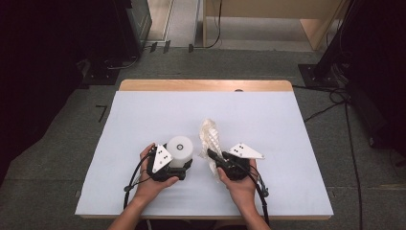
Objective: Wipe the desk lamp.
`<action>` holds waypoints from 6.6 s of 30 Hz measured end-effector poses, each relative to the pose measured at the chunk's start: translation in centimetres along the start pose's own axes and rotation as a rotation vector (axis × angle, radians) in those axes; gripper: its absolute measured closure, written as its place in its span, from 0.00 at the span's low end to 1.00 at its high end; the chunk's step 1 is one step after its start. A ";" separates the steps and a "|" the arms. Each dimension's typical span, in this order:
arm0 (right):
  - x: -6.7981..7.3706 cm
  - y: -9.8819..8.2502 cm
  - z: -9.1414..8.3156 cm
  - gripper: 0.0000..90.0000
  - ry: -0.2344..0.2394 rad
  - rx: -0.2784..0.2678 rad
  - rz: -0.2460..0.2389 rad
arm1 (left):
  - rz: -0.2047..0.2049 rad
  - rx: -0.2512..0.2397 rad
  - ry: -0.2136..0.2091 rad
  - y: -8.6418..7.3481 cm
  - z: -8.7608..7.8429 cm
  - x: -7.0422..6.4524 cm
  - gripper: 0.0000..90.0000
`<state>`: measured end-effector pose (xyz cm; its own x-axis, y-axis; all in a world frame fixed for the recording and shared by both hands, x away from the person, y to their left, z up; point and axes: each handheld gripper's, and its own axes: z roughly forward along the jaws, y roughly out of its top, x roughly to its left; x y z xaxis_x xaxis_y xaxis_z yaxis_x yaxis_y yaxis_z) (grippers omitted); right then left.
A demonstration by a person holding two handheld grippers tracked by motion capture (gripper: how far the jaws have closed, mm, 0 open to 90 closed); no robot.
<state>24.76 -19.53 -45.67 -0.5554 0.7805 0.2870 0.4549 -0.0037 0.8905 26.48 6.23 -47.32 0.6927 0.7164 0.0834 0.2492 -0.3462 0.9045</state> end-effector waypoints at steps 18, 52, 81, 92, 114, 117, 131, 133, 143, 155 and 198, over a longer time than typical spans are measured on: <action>-1.9 -0.1 -0.7 0.88 -0.044 -0.006 0.036 | -0.069 0.077 0.165 -0.2 0.3 -1.7 0.07; 1.8 -0.4 0.8 0.88 0.056 0.012 -0.076 | -0.118 -0.068 -0.205 2.6 -2.2 0.3 0.10; 0.0 0.2 0.1 0.88 -0.037 0.020 -0.015 | -0.098 -0.031 -0.117 1.5 -1.3 1.3 0.10; -1.4 0.3 -0.6 0.88 -0.073 -0.003 -0.005 | -0.041 0.042 -0.039 -0.1 0.3 0.9 0.10; -1.5 -0.7 0.4 0.88 -0.139 0.041 -0.056 | -0.137 0.048 0.097 0.2 0.1 -0.6 0.10; -1.6 -0.8 0.5 0.88 -0.137 0.047 -0.057 | -0.137 0.047 0.059 0.3 -0.1 -0.1 0.10; 0.2 -1.5 1.9 0.88 -0.282 0.106 -0.183 | -0.138 -0.110 -0.258 2.6 -2.2 -0.3 0.10; 1.1 -1.5 2.1 0.88 -0.220 0.110 -0.217 | -0.130 -0.093 -0.235 2.3 -2.0 -0.2 0.10; 2.3 0.0 0.8 0.88 0.041 0.021 -0.144 | -0.127 -0.006 -0.236 1.5 -0.8 0.4 0.10; 1.9 -0.4 1.1 0.88 0.036 0.039 -0.104 | -0.112 -0.050 -0.248 2.2 -1.7 0.5 0.10; 0.8 -1.0 2.4 0.89 0.069 0.137 0.018 | -0.138 -0.070 -0.193 2.6 -1.3 0.8 0.10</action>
<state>25.54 -17.39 -47.20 -0.5905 0.7364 0.3301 0.5535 0.0718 0.8298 26.77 6.67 -44.37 0.7736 0.6225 -0.1188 0.3078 -0.2052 0.9291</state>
